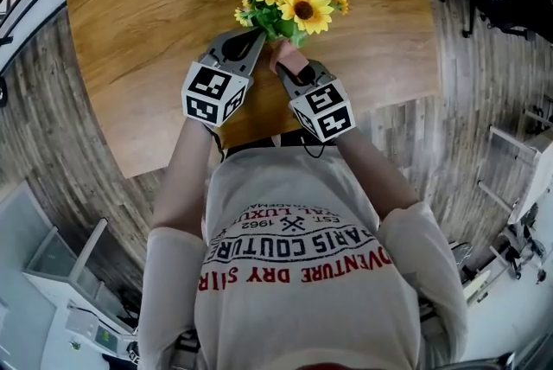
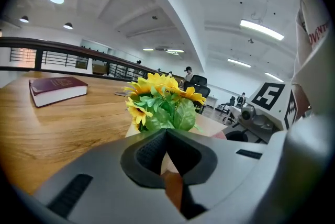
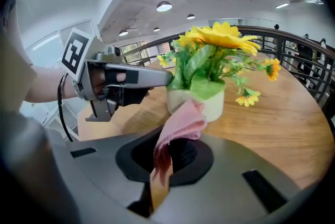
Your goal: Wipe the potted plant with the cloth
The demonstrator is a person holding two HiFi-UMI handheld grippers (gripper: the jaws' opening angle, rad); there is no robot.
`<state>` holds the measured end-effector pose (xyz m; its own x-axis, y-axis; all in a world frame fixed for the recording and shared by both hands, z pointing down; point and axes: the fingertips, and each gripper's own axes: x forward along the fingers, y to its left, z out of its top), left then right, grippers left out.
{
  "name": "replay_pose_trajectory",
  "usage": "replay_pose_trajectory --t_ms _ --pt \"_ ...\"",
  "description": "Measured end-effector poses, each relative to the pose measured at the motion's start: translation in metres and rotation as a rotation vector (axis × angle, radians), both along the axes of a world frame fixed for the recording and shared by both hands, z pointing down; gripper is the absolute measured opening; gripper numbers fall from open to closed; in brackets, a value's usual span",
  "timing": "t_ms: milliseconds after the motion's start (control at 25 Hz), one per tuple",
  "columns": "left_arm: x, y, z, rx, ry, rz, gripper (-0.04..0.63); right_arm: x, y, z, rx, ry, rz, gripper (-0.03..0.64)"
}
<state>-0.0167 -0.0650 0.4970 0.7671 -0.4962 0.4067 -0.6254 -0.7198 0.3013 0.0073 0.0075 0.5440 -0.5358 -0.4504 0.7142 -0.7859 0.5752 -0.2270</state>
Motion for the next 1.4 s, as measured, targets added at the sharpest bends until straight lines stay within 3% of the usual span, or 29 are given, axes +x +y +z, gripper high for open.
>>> replay_pose_trajectory --t_ms 320,520,680,880,1080,1400 --pt "0.003 0.004 0.004 -0.025 -0.025 -0.162 0.015 0.086 -0.013 0.011 -0.087 0.073 0.001 0.037" --pt "0.002 0.0 0.004 -0.018 -0.049 -0.247 0.015 0.135 -0.055 0.004 -0.057 0.118 -0.061 0.035" --pt "0.003 -0.005 0.004 0.001 -0.067 -0.303 0.015 0.15 -0.099 -0.005 0.002 0.146 -0.159 0.037" --pt "0.003 -0.011 0.005 0.007 -0.103 -0.3 0.015 0.137 -0.16 -0.009 0.117 0.199 -0.388 0.036" --pt "0.0 -0.019 0.006 0.011 -0.126 -0.298 0.015 0.094 -0.199 -0.007 0.205 0.183 -0.654 0.037" --pt "-0.002 -0.021 0.003 0.001 -0.093 -0.303 0.015 0.026 -0.194 0.005 0.182 0.083 -1.02 0.036"
